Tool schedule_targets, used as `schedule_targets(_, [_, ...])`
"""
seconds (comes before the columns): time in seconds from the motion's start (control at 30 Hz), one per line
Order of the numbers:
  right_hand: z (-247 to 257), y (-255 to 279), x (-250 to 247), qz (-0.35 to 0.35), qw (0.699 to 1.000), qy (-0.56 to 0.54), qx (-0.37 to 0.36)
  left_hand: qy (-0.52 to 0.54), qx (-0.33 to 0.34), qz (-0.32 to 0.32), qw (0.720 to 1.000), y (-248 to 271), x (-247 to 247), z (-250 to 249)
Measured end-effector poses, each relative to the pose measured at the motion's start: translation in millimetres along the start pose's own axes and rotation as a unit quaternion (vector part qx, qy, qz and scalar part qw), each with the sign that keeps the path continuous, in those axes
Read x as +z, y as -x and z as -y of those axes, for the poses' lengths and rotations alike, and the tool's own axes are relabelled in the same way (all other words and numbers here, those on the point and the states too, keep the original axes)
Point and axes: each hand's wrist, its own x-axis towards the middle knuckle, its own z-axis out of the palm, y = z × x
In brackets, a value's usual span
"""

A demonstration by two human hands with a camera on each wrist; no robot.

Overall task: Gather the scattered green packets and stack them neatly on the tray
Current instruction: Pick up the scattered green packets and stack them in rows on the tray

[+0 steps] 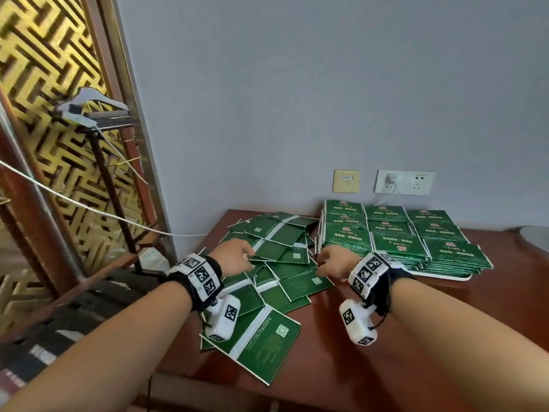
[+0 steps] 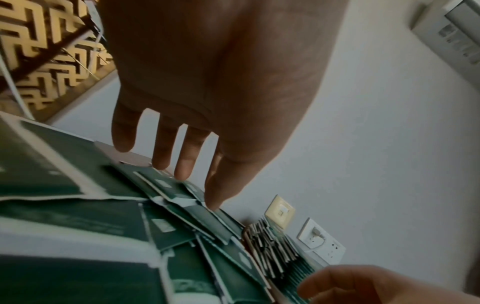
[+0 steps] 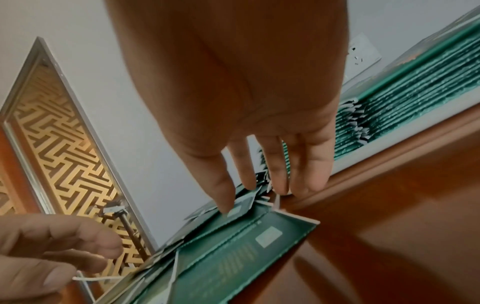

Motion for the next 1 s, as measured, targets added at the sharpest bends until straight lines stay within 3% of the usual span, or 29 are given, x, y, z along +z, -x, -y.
schedule_targets(0.23, [0, -6, 20, 0.02, 0.999, 0.04, 0.017, -0.027, -0.084, -0.048, 0.995, 12, 12, 48])
schedule_targets(0.5, [7, -17, 23, 0.009, 0.998, 0.05, 0.039, -0.066, -0.186, -0.038, 0.98, 8, 12, 78])
schedule_targets(1.0, [10, -26, 27, 0.007, 0.995, 0.07, 0.077, -0.067, -0.198, -0.033, 0.977, 4, 7, 88])
